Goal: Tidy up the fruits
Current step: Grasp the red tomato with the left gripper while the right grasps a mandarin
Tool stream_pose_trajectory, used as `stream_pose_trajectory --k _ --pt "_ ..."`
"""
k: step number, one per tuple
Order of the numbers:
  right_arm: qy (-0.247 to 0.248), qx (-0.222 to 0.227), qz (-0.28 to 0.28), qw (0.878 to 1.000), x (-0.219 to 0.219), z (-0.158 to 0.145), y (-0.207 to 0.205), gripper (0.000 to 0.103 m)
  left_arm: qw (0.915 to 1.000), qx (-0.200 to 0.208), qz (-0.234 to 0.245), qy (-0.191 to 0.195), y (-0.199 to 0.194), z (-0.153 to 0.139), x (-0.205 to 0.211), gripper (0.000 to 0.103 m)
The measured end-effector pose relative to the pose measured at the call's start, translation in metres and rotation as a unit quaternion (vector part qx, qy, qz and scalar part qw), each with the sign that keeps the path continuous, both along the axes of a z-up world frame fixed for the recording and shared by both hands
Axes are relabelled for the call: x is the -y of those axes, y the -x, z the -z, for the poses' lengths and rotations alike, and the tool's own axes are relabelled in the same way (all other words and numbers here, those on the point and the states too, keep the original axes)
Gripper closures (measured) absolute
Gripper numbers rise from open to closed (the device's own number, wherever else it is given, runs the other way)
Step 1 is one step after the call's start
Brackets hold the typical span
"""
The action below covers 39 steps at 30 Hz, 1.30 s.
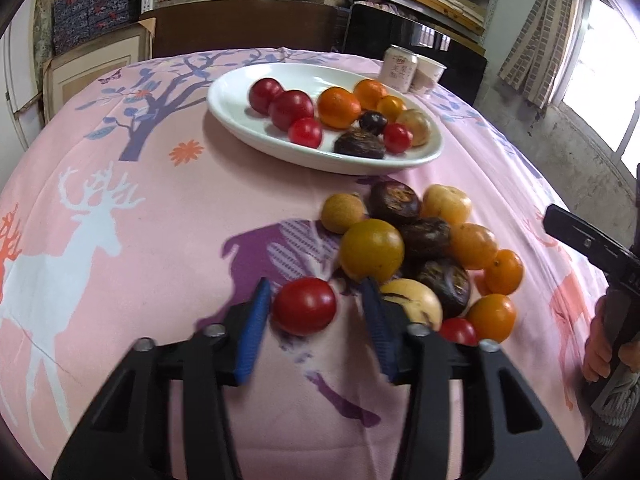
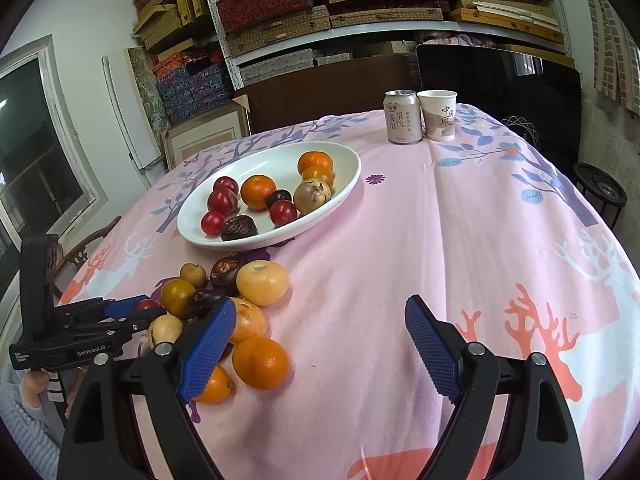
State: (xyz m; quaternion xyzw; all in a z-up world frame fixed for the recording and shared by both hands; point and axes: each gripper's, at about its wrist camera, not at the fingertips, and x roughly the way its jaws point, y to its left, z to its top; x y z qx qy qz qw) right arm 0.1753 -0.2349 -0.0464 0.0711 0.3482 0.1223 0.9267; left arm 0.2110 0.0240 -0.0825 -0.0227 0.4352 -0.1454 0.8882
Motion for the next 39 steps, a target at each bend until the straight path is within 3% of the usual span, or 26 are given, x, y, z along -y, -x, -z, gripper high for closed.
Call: stream_pose_trajectory --k 4,6,10,19,21,25,27,39 --pt "-0.002 -0.006 0.002 1.0 0.002 0.002 -0.002 0.016 0.9996 0.01 -0.002 -0.026 0.01 -0.003 0.007 0.073" --pt "-0.002 -0.009 0.0 1.0 0.001 0.003 -0.002 0.016 0.9998 0.006 -0.007 -0.019 0.014 -0.002 0.003 0.073" --pt "0.003 -0.015 -0.016 1.0 -0.003 0.006 -0.001 0.017 0.9984 0.021 -0.032 -0.041 0.022 -0.006 -0.001 0.074" --pt "0.059 -0.041 -0.093 0.993 -0.041 0.02 0.007 0.04 0.998 0.024 -0.044 -0.039 0.022 -0.008 -0.01 0.074" --pt "0.054 -0.058 -0.096 0.992 -0.042 0.025 0.003 0.052 0.9981 0.022 -0.044 -0.038 0.022 -0.007 -0.01 0.074" --pt "0.035 -0.075 -0.101 0.991 -0.04 0.029 0.0 0.055 0.9984 0.015 -0.042 -0.035 0.02 -0.005 -0.01 0.074" --pt "0.033 -0.078 -0.112 0.99 -0.042 0.03 0.001 0.065 0.9985 0.013 -0.041 -0.035 0.019 -0.004 -0.009 0.074" --pt "0.019 -0.06 -0.082 0.995 -0.031 0.024 0.002 0.065 0.9979 0.018 -0.053 -0.033 0.019 -0.005 -0.011 0.074"
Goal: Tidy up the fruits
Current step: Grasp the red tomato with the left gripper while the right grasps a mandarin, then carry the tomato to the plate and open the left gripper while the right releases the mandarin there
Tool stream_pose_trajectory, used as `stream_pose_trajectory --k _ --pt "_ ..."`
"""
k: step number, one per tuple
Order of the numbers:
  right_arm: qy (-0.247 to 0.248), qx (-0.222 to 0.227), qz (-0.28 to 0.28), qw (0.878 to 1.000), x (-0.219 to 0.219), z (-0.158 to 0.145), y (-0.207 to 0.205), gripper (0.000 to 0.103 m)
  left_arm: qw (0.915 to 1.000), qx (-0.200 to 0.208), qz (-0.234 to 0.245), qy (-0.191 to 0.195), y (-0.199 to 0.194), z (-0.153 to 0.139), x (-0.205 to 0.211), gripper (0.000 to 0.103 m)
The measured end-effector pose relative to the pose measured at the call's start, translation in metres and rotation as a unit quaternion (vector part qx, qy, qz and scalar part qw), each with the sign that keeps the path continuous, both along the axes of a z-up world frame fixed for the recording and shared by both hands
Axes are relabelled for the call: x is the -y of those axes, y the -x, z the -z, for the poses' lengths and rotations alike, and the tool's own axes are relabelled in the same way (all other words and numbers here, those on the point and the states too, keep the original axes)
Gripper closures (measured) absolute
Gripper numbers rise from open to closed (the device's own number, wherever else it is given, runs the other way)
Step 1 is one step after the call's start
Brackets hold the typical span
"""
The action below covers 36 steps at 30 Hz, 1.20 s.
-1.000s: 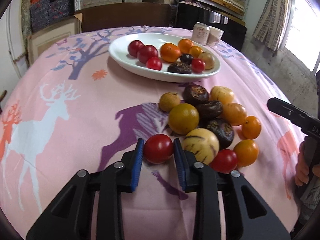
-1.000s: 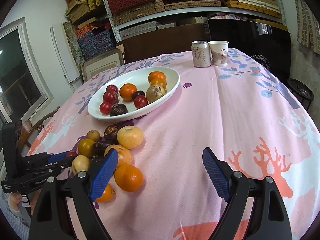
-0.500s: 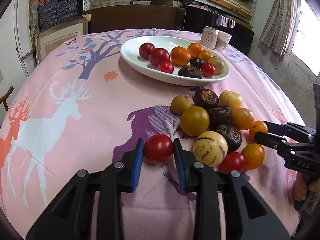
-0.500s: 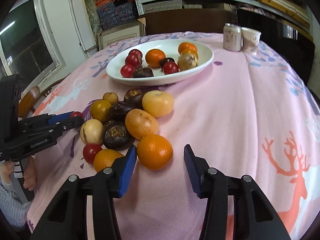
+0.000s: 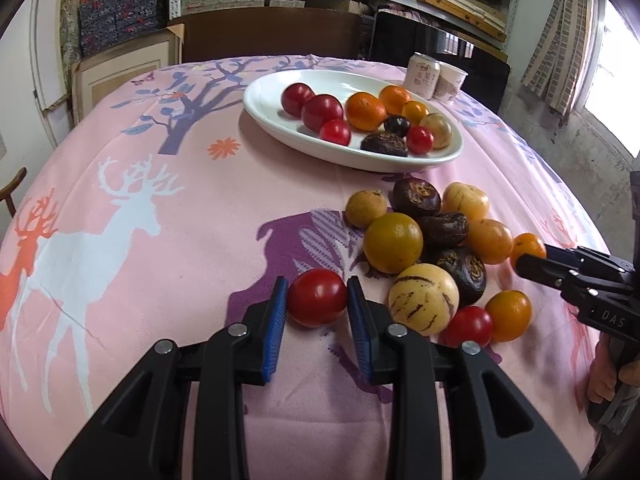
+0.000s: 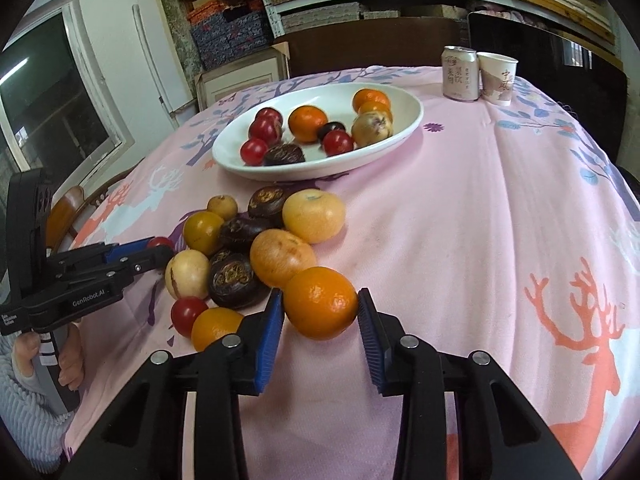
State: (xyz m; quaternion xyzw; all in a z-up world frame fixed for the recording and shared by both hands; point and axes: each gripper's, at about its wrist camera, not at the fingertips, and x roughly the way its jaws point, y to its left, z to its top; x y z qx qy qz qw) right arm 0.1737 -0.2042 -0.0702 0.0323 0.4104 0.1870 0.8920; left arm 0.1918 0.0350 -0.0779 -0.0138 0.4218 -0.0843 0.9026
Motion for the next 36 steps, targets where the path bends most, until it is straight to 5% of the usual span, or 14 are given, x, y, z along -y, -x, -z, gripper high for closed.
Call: stream_pose_trajectory --k 8,18,31,32,33,36 --pt "-0.027 0.015 0.025 0.999 0.016 -0.022 -0.012 0.065 0.9993 0.031 -0.022 -0.005 -0.014 -0.028 -0.006 0.074" --pt "-0.026 0.056 0.028 0.998 0.0 -0.084 -0.088 0.065 0.9976 0.062 -0.03 0.0 -0.097 -0.069 0.002 0.074" --pt "-0.028 0.034 0.03 0.999 -0.047 -0.07 -0.199 0.065 0.9995 0.014 -0.028 0.003 -0.188 -0.029 -0.005 0.073" --pt "-0.03 0.034 0.03 0.999 -0.047 -0.067 -0.2 0.062 0.9992 0.019 -0.033 -0.005 -0.186 -0.028 -0.005 0.073" --pt "-0.031 0.032 0.029 0.999 -0.047 -0.063 -0.202 0.048 0.9992 0.016 -0.035 -0.009 -0.187 -0.026 -0.006 0.073" --pt "-0.029 0.031 0.029 0.999 -0.045 -0.059 -0.203 0.044 0.9991 0.01 -0.04 0.011 -0.188 -0.024 -0.011 0.069"
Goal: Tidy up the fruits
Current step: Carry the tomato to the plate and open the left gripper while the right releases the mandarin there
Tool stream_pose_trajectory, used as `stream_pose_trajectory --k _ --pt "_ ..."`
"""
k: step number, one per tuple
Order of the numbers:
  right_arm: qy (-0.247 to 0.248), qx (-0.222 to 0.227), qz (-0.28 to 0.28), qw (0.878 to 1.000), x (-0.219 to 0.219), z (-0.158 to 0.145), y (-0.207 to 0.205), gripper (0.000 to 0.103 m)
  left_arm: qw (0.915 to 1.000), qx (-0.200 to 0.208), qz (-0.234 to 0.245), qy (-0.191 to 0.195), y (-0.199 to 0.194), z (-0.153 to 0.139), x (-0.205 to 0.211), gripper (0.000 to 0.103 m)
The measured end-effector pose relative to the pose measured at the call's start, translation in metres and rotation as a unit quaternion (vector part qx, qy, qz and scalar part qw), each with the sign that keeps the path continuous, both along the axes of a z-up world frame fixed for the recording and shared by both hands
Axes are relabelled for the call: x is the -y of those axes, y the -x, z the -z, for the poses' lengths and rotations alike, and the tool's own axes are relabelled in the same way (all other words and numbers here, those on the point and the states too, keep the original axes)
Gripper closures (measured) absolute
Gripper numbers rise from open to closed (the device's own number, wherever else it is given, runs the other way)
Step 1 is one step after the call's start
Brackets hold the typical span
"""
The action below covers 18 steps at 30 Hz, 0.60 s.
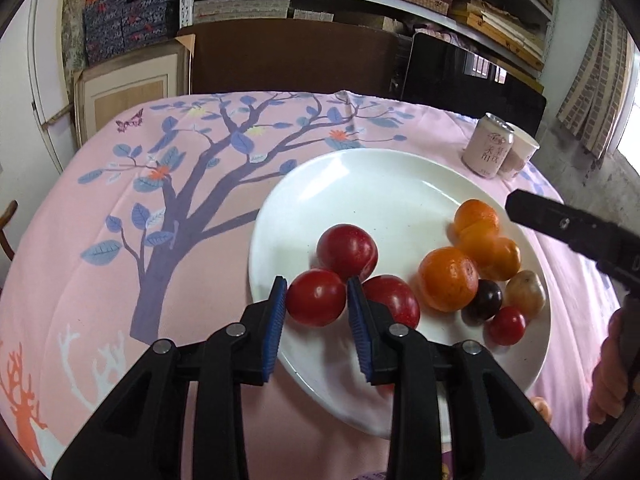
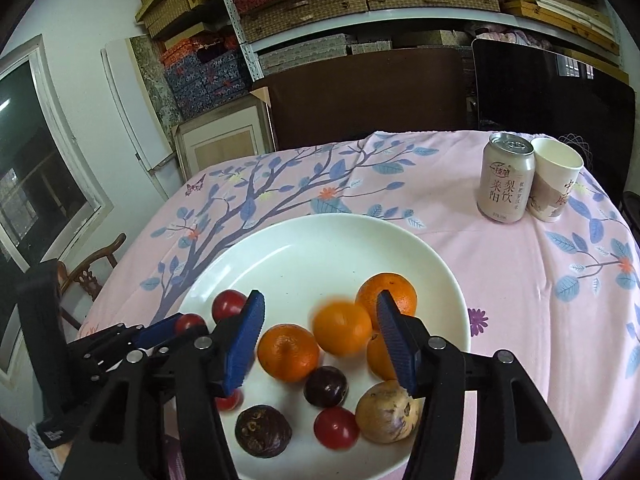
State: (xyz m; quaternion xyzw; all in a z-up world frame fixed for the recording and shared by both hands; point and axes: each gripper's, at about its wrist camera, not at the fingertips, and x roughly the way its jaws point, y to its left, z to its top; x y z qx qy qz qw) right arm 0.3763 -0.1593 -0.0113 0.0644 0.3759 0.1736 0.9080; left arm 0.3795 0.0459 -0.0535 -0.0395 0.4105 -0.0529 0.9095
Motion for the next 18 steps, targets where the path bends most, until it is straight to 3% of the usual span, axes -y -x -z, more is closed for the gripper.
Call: stream_pose_trajectory --k 6,8,10,15,18 --pt "-0.024 0.015 0.011 1.0 0.014 -0.015 0.004 0.044 0.9999 0.009 0.012 -0.007 0.013 -0.004 0.006 0.057" --pt "-0.031 0.021 0.013 0.999 0.017 -0.021 0.007 0.044 0.9996 0.018 0.01 -0.02 0.019 -0.008 0.011 0.04" --pt "-0.035 0.025 0.011 0.999 0.017 -0.027 0.014 0.044 0.9987 0.037 0.003 -0.034 0.027 -0.014 0.014 0.032" --pt "-0.024 0.04 -0.001 0.999 0.011 -0.042 0.041 0.04 0.9963 0.069 0.006 -0.051 0.052 -0.033 0.021 0.03" --pt "-0.017 0.053 -0.005 0.998 0.01 -0.044 0.065 0.035 0.9949 0.086 0.0 -0.053 0.078 -0.043 0.02 0.02"
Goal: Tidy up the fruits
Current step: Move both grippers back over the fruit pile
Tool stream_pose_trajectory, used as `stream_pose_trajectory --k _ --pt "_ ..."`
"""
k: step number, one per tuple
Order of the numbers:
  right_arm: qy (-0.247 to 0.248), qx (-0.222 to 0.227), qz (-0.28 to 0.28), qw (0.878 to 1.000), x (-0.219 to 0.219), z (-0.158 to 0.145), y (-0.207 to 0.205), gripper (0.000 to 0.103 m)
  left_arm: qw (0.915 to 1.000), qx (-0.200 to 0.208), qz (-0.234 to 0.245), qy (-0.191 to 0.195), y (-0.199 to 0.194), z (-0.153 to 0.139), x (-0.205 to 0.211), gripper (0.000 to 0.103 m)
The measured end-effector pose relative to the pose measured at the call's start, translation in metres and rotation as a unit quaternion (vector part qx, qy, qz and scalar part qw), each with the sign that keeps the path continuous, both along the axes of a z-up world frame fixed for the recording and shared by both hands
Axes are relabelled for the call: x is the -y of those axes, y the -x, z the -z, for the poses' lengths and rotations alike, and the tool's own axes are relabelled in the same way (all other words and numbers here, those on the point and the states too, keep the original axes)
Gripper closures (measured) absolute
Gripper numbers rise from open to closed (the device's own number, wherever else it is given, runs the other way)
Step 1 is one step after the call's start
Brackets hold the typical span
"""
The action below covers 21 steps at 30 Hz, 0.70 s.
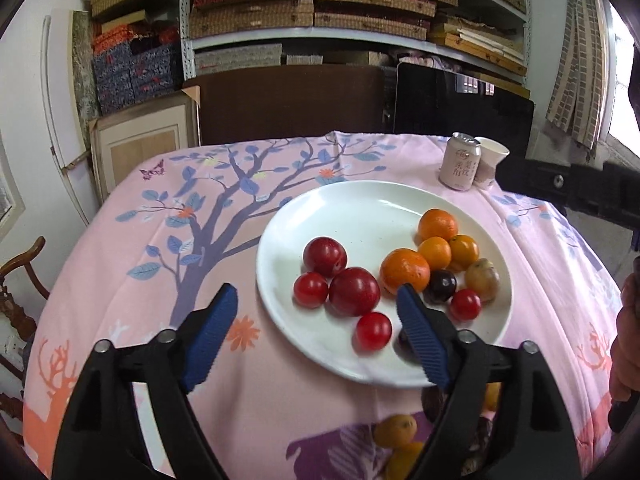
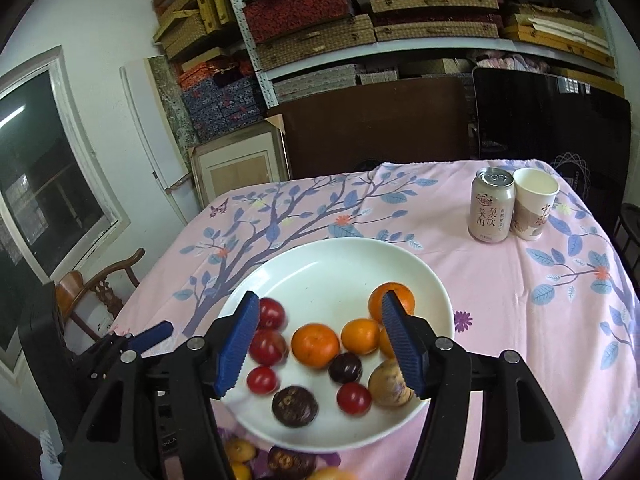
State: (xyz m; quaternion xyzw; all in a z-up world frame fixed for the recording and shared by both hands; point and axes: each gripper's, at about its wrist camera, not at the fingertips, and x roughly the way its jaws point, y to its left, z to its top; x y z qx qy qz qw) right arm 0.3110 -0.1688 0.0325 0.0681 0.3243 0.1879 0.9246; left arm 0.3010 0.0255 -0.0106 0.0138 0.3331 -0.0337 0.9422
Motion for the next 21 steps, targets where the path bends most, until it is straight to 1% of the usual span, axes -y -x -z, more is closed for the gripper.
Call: stream_pose_trajectory --k 3,4,5,6,7,9,11,13,16,17,19,21 --pt "0.013 0.004 0.005 1.0 0.005 0.01 0.03 0.034 0.9999 0.01 -0.007 0.004 0.026 -0.005 -0.002 0.016" --pt "0.011 0.006 0.008 1.0 0.011 0.018 0.043 0.034 0.9998 0.012 -0.012 0.008 0.038 -0.005 -0.004 0.013" --pt "0.008 0.005 0.017 1.0 0.017 0.024 0.054 0.032 0.9997 0.013 -0.017 0.008 0.047 -0.004 -0.004 0.011" --pt "0.008 -0.001 0.029 1.0 0.022 0.033 0.063 0.028 0.9997 0.014 -0.021 0.006 0.056 -0.003 -0.004 0.011" --pt "0.009 -0.008 0.037 0.999 0.028 0.042 0.073 0.027 0.9996 0.014 -0.024 0.004 0.067 0.001 -0.003 0.009" --pt "0.015 -0.031 0.047 0.998 0.038 0.059 0.092 0.027 0.9996 0.007 -0.027 0.008 0.082 0.007 -0.003 0.008" --pt "0.008 -0.04 0.053 0.998 0.049 0.07 0.11 0.027 0.9995 -0.006 -0.026 0.017 0.1 0.017 -0.001 0.008" --pt "0.003 -0.046 0.058 0.997 0.058 0.08 0.126 0.026 0.9995 -0.015 -0.025 0.013 0.115 0.025 0.0 0.008" --pt "0.003 -0.046 0.058 0.997 0.06 0.082 0.14 0.026 0.9994 -0.025 -0.017 0.019 0.133 0.036 0.0 0.008" --pt "0.002 -0.038 0.059 0.998 0.061 0.08 0.143 0.024 0.9992 -0.032 -0.014 0.02 0.137 0.038 0.001 0.008" --pt "0.004 -0.031 0.062 0.998 0.06 0.079 0.146 0.017 0.9993 -0.03 -0.011 0.018 0.141 0.04 0.003 0.008" --pt "0.002 -0.033 0.061 0.998 0.06 0.08 0.146 0.017 0.9994 -0.031 -0.006 0.014 0.143 0.042 0.006 0.008"
